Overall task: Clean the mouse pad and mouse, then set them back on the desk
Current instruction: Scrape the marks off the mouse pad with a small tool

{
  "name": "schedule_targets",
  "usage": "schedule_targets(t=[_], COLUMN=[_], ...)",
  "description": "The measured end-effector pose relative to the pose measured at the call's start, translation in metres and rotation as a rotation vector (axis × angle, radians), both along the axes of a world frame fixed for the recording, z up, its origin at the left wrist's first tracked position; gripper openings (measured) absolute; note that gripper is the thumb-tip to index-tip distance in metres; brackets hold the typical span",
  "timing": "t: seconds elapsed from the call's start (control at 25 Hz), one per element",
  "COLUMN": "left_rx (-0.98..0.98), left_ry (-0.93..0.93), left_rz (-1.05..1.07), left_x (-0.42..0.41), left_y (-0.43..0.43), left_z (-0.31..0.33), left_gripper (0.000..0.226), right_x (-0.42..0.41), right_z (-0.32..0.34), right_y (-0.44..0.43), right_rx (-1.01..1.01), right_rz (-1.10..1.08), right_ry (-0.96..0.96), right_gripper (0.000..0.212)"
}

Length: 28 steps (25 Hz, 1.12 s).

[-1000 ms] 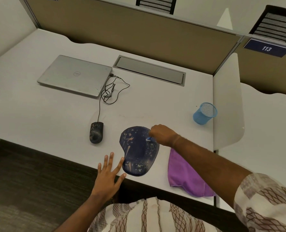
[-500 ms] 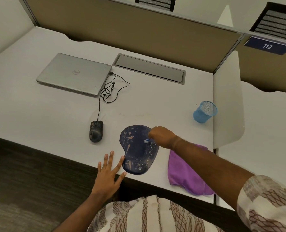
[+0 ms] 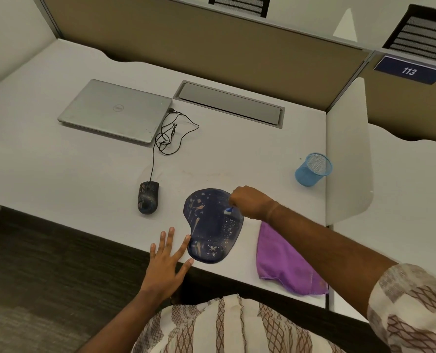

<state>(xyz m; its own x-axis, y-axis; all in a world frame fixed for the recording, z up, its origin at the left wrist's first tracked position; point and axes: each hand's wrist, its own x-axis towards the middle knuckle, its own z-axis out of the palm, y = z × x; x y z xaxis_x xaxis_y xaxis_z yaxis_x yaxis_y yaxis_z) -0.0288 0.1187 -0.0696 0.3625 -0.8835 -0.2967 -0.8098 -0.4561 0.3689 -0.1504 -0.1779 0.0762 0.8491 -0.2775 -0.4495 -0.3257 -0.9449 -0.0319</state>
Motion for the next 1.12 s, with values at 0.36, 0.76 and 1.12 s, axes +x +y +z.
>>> schedule_targets(t=[0.36,0.76,1.12], left_rx=[0.011,0.008,0.003], left_ry=[-0.006,-0.001,-0.011], left_rz=[-0.006,-0.005,-0.004], left_x=[0.000,0.001,0.001], left_y=[-0.001,-0.001,-0.001], left_z=[0.002,0.001,-0.001], left_gripper=[0.069,0.069,0.068], right_x=[-0.021,-0.011,0.013], right_z=[-0.001,-0.016,-0.024], right_y=[-0.019,-0.007,-0.008], right_rx=[-0.010,0.070,0.192], right_rz=[-0.108,-0.238,-0.395], right_ry=[0.021,-0.020,-0.105], right_gripper=[0.018,0.018,0.016])
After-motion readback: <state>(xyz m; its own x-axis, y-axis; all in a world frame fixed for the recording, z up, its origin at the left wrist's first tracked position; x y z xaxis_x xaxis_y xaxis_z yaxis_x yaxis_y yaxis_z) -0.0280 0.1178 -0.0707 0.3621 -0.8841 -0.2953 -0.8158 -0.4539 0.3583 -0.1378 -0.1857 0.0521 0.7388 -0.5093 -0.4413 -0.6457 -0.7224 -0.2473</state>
